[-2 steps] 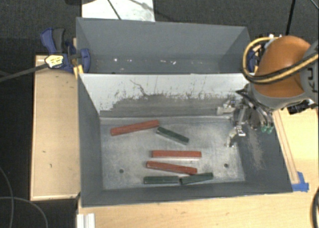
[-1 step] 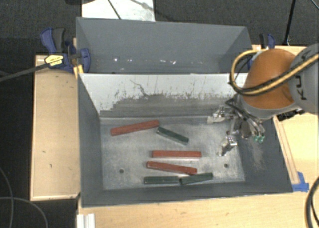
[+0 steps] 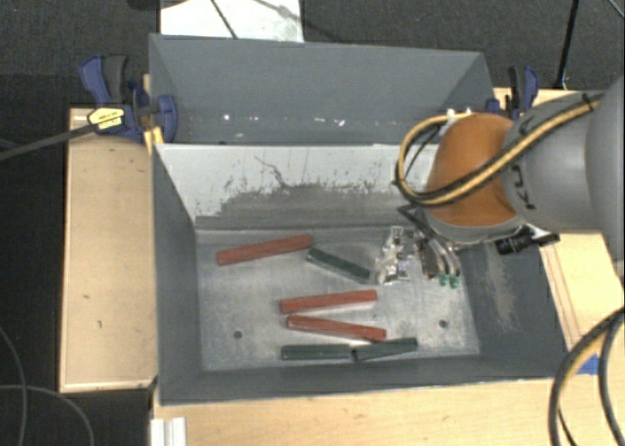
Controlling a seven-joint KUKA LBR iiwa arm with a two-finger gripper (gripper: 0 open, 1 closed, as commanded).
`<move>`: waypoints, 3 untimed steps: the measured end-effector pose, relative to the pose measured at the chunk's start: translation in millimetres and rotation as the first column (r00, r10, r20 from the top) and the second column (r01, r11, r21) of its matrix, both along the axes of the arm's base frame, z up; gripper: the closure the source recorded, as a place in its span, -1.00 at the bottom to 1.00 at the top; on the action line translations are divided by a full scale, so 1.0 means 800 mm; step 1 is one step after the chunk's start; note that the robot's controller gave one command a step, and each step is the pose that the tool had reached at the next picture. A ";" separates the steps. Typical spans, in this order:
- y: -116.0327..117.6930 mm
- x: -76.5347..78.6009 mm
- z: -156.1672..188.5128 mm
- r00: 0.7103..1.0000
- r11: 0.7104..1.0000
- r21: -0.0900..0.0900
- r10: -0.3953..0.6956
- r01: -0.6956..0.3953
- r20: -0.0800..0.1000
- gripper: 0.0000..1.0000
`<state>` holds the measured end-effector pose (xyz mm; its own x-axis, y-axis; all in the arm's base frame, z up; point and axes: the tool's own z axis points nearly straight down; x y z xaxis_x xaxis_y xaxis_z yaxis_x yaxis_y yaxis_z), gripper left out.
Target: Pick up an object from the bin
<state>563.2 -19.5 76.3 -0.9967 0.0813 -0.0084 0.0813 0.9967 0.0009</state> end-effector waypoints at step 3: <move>0.103 0.000 0.004 0.980 0.980 0.001 -0.200 0.200 -0.005 1.00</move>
Offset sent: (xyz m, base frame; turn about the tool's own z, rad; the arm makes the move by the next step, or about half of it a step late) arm 0.0000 0.0000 0.0000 0.0000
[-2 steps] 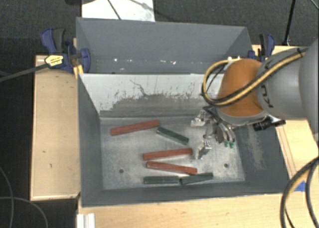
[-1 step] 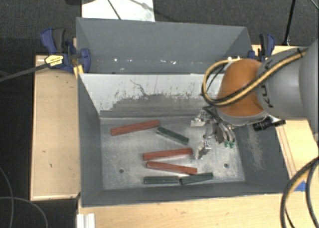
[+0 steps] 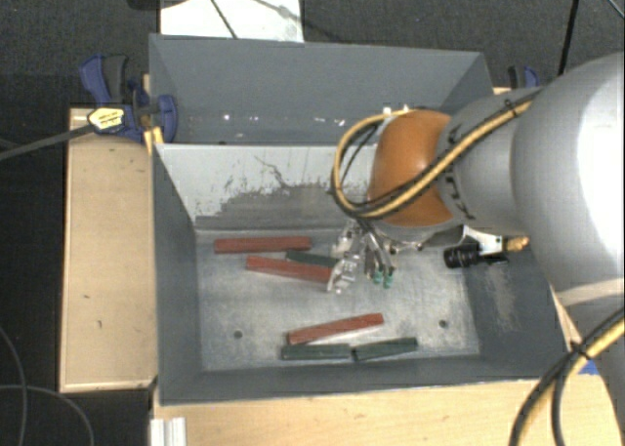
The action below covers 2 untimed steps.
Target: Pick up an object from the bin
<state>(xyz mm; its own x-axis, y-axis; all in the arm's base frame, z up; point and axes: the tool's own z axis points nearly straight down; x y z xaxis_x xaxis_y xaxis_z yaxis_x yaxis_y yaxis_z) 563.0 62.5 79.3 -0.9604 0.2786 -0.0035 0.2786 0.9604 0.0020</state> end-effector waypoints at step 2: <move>-0.014 -0.010 0.252 0.988 0.988 -0.002 0.155 -0.155 -0.006 1.00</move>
Offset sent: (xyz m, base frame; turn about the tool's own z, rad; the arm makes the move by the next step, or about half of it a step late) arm -0.0090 -0.0131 0.2426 -0.1872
